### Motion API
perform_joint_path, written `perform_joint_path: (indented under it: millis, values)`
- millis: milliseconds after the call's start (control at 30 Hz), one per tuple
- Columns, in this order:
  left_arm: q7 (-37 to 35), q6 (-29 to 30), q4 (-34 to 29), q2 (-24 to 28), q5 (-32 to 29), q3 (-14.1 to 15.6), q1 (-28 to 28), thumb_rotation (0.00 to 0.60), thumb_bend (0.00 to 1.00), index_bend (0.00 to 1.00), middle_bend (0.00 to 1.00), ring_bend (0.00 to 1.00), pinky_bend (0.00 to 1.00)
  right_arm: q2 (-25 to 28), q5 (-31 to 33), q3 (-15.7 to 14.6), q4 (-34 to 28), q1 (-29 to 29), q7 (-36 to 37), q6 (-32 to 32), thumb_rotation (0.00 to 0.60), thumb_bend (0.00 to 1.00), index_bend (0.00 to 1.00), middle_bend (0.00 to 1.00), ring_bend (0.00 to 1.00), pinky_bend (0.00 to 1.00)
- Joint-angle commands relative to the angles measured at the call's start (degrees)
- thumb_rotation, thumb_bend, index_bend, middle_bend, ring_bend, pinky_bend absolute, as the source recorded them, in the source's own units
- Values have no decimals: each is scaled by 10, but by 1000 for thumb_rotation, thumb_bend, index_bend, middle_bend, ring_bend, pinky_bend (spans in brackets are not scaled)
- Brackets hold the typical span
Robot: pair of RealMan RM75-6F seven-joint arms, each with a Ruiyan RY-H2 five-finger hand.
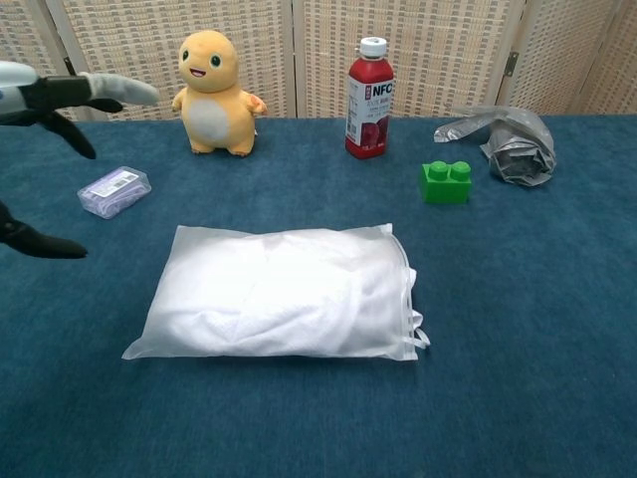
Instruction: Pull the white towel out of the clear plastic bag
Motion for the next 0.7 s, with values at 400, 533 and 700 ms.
perform_joint_path:
  millis: [400,533,700]
  values:
    - [148,-68,10,-109,-184,-28,-138,600,0,0,0,0,48,1,1,-4,22,-7,28,5,600,286,391,590,492,566]
    - [170,-66,23,-129,-228,-24,-162,600,0,0,0,0,14,2,1,-5,21,-6,25,2,600,286,391,590,492,566]
    - [190,-62,43,-153,-278,-18,-190,600,0,0,0,0,0,4,0,-6,14,-5,18,-1,600,286,391,590,492,566]
